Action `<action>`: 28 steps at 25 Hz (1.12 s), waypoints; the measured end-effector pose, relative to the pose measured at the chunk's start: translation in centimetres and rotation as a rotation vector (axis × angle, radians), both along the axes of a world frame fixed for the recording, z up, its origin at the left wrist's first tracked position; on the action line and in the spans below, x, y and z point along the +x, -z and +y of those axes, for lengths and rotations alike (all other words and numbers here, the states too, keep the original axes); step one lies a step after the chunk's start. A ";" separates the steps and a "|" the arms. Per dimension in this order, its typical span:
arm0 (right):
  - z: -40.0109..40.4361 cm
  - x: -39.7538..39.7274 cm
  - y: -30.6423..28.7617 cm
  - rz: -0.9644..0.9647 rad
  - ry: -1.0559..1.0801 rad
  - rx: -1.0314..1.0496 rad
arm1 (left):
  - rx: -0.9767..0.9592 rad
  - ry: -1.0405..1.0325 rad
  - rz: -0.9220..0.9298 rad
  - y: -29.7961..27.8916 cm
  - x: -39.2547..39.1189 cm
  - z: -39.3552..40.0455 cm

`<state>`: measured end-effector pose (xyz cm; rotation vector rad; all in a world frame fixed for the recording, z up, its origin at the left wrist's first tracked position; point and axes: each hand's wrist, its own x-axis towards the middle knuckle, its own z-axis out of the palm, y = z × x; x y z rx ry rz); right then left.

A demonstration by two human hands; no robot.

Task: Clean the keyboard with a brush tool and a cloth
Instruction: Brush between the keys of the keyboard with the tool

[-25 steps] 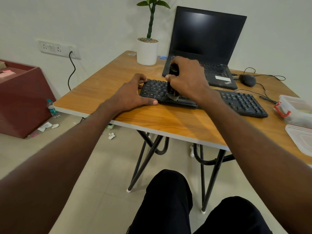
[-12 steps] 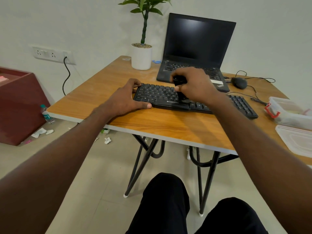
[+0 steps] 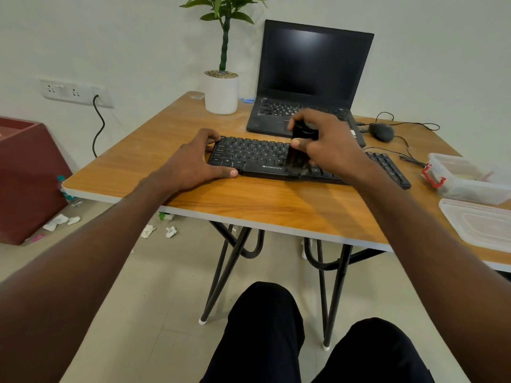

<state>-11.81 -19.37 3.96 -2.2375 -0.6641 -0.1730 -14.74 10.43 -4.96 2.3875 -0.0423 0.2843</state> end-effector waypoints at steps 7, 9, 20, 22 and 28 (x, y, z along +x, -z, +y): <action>-0.2 -0.1 0.3 -0.210 0.118 -0.246 | -0.003 -0.007 0.007 0.0 -0.1 0.2; -0.1 0.0 0.4 -0.159 0.065 -0.181 | -0.009 -0.013 0.011 0.0 -0.1 0.2; 1.1 -1.2 0.3 -0.069 -0.019 -0.049 | 0.009 -0.002 -0.005 0.0 0.1 0.1; 2.2 -1.5 0.2 0.032 -0.108 0.044 | 0.004 0.001 -0.001 0.0 0.0 0.1; 0.0 -0.8 0.1 -0.112 0.045 -0.157 | -0.010 0.000 0.006 0.1 0.0 0.3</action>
